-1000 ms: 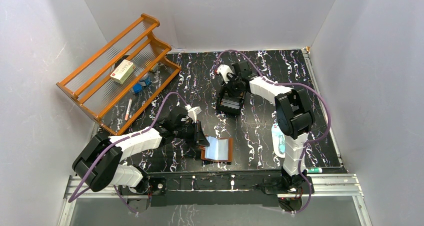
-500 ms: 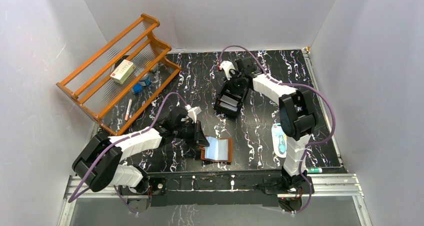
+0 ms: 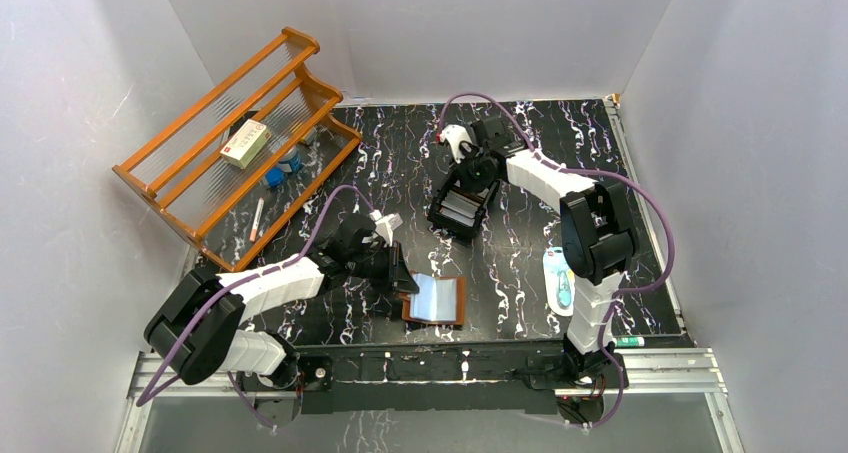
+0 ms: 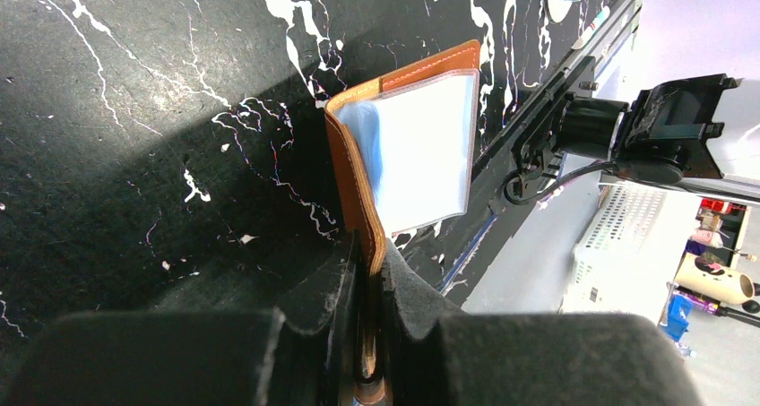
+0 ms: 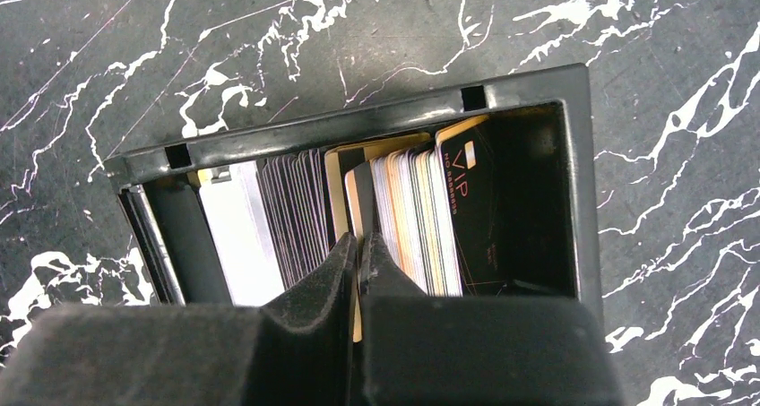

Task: Put the credit cards into the card holder
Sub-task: Pick up the credit card from the storage box, then insert the credit card into the card holder.

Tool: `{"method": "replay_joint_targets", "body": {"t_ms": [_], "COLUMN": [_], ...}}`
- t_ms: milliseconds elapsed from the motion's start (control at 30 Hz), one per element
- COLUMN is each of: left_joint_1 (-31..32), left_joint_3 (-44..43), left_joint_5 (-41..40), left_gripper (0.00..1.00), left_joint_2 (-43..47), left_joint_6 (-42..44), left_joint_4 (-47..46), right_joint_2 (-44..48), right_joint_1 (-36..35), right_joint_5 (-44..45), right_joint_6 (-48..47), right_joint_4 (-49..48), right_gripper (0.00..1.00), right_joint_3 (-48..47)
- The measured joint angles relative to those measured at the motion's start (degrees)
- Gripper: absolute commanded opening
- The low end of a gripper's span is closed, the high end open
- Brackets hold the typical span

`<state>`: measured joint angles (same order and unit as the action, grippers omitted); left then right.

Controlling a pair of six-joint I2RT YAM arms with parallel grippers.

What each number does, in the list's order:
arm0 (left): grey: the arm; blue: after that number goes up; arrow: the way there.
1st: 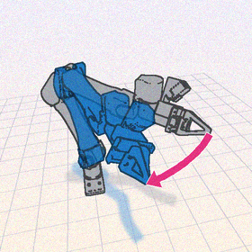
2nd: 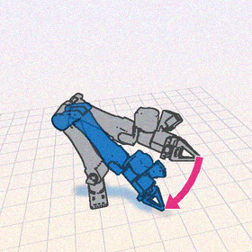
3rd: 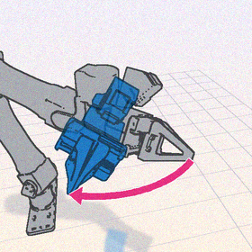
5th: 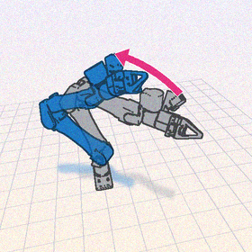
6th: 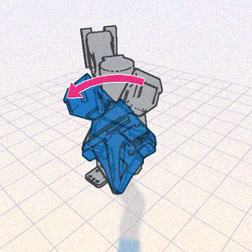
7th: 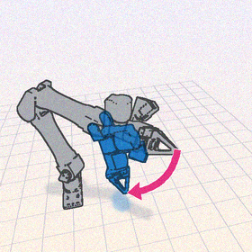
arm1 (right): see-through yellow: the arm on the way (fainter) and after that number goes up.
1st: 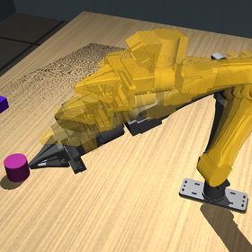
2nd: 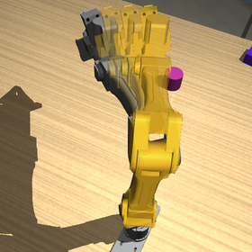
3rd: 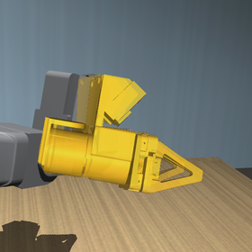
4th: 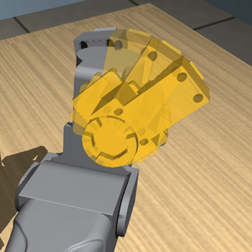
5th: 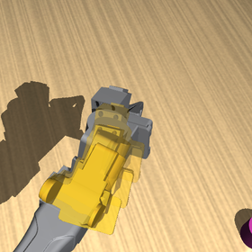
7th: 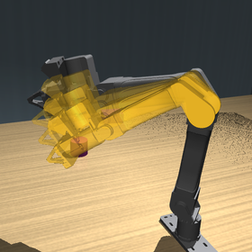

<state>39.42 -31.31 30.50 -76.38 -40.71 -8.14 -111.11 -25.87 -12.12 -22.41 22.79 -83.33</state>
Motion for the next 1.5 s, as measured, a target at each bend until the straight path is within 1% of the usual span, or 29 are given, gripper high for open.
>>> {"method": "replay_joint_targets", "body": {"t_ms": [133,167,267,567,600,667,767,867,1000,1200,1333,1433,1500], "left_joint_1": [0.0,0.0,0.0,0.0,0.0,0.0,0.0,0.0,0.0,0.0,0.0,0.0,0.0], "left_joint_3": [0.0,0.0,0.0,0.0,0.0,0.0,0.0,0.0,0.0,0.0,0.0,0.0,0.0], "left_joint_5": [0.0,0.0,0.0,-0.6,-1.0,-1.8,-3.2,-4.4,-5.9,-7.5,-8.8,-9.6,-9.9], "left_gripper": [0.08,0.08,0.08,0.08,0.09,0.14,0.18,0.26,0.28,0.24,0.21,0.08,0.03], "left_joint_2": [0.0,0.0,0.0,0.0,0.0,0.0,0.0,0.2,1.4,3.9,4.1,4.2,4.2], "left_joint_6": [-0.1,-0.2,-0.3,-0.4,-0.4,-0.4,-0.4,-0.4,-0.2,0.4,0.9,1.1,1.1], "left_joint_4": [-0.1,-0.2,-0.5,-0.3,-0.2,0.1,1.2,2.7,5.0,7.4,9.3,10.4,10.5], "right_joint_2": [0.2,0.2,0.3,1.9,2.0,2.3,3.0,4.6,7.6,11.0,12.5,15.2,18.6], "right_joint_1": [0.0,0.0,0.0,0.0,0.0,0.0,0.0,0.0,0.0,0.0,0.0,-0.2,-0.5], "right_joint_5": [0.5,0.8,1.6,2.6,2.5,2.5,2.4,1.8,1.1,0.8,1.0,0.8,0.3], "right_joint_6": [0.2,0.3,0.7,2.3,2.8,3.6,5.1,6.8,8.8,12.2,17.1,22.6,26.6], "right_joint_4": [-0.5,-0.5,-0.6,0.2,0.4,1.0,1.8,2.7,3.2,3.4,4.5,4.9,4.7], "right_gripper": [0.1,0.08,0.0,0.0,0.0,0.0,0.0,0.0,0.0,0.0,0.0,0.0,0.0], "right_joint_3": [0.0,0.0,0.0,0.0,0.0,0.0,0.0,0.0,0.0,0.0,0.0,1.2,3.7]}}
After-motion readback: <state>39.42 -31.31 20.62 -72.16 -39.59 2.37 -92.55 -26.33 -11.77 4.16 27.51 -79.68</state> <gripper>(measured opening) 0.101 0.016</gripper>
